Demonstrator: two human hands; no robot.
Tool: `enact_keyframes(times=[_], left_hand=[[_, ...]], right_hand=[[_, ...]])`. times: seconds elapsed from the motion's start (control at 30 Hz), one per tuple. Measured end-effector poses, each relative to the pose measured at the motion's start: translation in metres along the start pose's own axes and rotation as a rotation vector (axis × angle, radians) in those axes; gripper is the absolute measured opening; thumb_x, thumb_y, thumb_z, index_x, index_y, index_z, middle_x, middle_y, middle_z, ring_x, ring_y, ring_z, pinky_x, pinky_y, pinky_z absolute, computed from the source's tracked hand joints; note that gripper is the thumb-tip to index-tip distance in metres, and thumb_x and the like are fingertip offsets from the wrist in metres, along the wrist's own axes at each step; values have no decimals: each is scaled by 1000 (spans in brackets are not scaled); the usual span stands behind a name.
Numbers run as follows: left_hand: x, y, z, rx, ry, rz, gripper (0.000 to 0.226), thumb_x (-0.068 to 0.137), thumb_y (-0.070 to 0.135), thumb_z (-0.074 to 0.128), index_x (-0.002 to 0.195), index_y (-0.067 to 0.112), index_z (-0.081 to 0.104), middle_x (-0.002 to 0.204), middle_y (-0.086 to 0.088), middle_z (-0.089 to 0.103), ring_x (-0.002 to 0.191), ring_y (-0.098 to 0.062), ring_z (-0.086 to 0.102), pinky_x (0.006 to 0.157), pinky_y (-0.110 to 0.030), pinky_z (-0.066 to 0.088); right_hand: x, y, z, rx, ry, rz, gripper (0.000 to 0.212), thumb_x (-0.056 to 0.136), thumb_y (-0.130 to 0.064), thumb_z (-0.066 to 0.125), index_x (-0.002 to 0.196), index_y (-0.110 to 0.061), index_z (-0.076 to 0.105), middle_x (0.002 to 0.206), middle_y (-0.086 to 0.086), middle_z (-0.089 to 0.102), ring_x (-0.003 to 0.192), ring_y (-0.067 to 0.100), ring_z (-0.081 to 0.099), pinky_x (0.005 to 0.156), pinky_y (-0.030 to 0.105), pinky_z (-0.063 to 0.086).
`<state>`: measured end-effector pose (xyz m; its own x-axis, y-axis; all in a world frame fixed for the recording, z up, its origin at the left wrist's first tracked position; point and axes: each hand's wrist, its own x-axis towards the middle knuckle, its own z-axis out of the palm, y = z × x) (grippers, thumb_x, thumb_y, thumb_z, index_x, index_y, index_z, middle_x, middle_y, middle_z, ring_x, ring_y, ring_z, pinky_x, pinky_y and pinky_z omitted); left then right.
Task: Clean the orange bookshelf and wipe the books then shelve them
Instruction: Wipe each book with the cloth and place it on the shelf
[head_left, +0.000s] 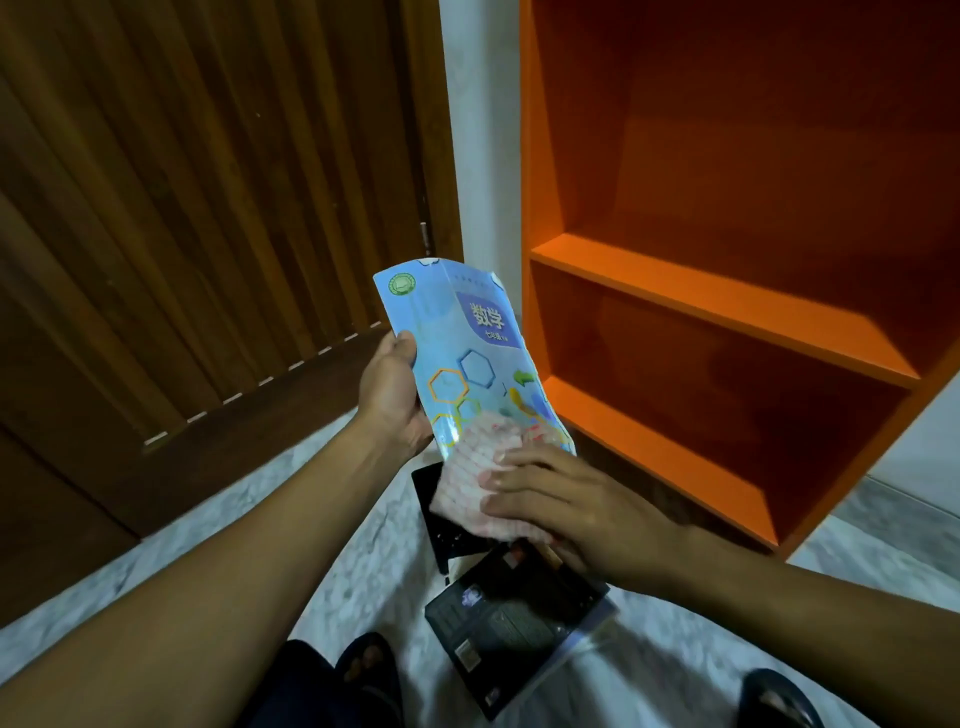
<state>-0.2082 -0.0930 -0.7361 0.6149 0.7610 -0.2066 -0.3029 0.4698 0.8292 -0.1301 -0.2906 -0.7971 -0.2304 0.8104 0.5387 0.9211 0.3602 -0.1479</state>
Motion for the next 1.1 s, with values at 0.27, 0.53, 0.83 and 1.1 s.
enact_keyframes(times=[0.27, 0.53, 0.83, 1.1], left_hand=[[0, 9, -2, 314, -116, 216, 24, 108, 19, 37, 118, 18, 59, 102, -2, 75, 86, -20, 74, 71, -37, 61], [-19, 13, 10, 532, -444, 347, 23, 105, 12, 40, 119, 16, 58, 95, 7, 77, 84, -12, 73, 68, -24, 56], [-1, 15, -12, 723, -459, 377, 24, 103, 20, 48, 119, 36, 58, 107, 26, 71, 94, 2, 69, 66, -14, 54], [5, -8, -15, 822, -438, 223, 21, 98, 14, 59, 116, 22, 66, 97, 10, 75, 87, -5, 73, 63, -21, 57]], right_hand=[[-2, 23, -23, 640, 192, 855, 21, 93, -23, 68, 110, -13, 62, 96, 5, 73, 84, 7, 67, 77, 21, 48], [-4, 65, -27, 958, 342, 1086, 44, 92, -17, 67, 133, -12, 53, 117, 8, 72, 102, 19, 72, 89, 35, 59], [15, 60, -61, 785, 550, 930, 27, 98, -4, 57, 121, -17, 61, 109, -4, 74, 94, 11, 72, 75, 23, 57], [15, 63, -90, 727, 614, 907, 25, 98, -12, 59, 121, -21, 62, 116, 2, 73, 104, 21, 71, 89, 43, 58]])
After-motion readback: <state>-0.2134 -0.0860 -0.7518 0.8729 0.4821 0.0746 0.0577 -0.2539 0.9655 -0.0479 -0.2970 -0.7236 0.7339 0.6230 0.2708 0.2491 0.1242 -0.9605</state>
